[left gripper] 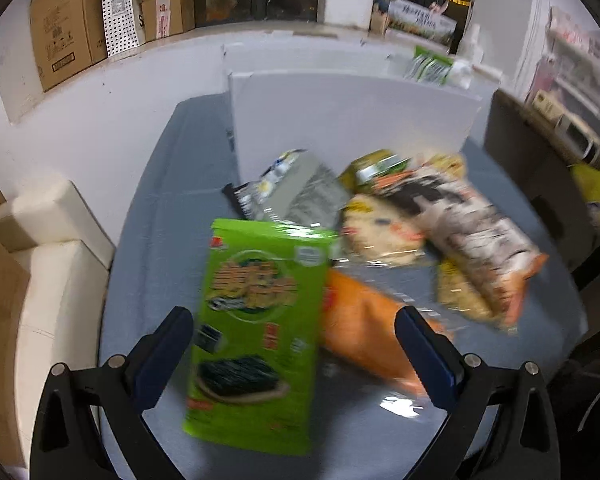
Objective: Organize snacks
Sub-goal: 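Grasp the yellow barcode bag with the right tool while the left tool grasps the green seaweed packet, then move both packets into the white box and open both tools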
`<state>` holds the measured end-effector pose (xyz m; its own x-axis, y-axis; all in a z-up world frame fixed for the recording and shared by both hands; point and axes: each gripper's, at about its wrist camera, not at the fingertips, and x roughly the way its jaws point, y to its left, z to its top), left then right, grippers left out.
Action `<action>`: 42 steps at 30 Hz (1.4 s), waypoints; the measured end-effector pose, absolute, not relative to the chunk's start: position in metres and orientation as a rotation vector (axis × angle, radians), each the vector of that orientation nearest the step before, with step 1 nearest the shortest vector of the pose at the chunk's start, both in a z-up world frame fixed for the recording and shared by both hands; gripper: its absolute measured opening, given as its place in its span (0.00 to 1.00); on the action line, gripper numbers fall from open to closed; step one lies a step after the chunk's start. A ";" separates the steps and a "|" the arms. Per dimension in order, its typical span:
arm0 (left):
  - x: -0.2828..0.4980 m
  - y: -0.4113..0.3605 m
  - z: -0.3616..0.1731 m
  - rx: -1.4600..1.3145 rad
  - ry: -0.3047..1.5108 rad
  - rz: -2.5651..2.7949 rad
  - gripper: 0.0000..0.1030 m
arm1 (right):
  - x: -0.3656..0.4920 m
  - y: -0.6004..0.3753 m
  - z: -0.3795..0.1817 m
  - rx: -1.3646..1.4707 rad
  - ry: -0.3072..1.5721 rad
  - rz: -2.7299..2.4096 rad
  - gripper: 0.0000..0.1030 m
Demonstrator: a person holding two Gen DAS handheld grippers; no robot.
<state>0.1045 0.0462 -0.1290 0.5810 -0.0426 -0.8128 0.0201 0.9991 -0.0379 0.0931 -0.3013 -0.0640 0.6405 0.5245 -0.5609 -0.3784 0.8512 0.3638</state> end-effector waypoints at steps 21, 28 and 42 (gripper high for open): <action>0.090 0.075 -0.081 -0.203 0.793 -0.177 0.62 | 0.095 -0.279 -0.070 0.171 0.725 0.543 0.62; 0.139 0.061 -0.021 -0.260 0.702 -0.234 0.62 | 0.139 -0.244 -0.046 0.165 0.695 0.587 0.62; 0.314 0.042 -0.007 -0.200 0.822 -0.184 0.63 | 0.324 -0.189 -0.029 0.156 0.796 0.470 0.62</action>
<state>0.3143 0.0424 -0.0071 0.6664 -0.2395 -0.7060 0.0849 0.9652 -0.2473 0.3243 -0.1891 -0.0290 0.6029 0.4620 -0.6504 -0.3464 0.8860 0.3082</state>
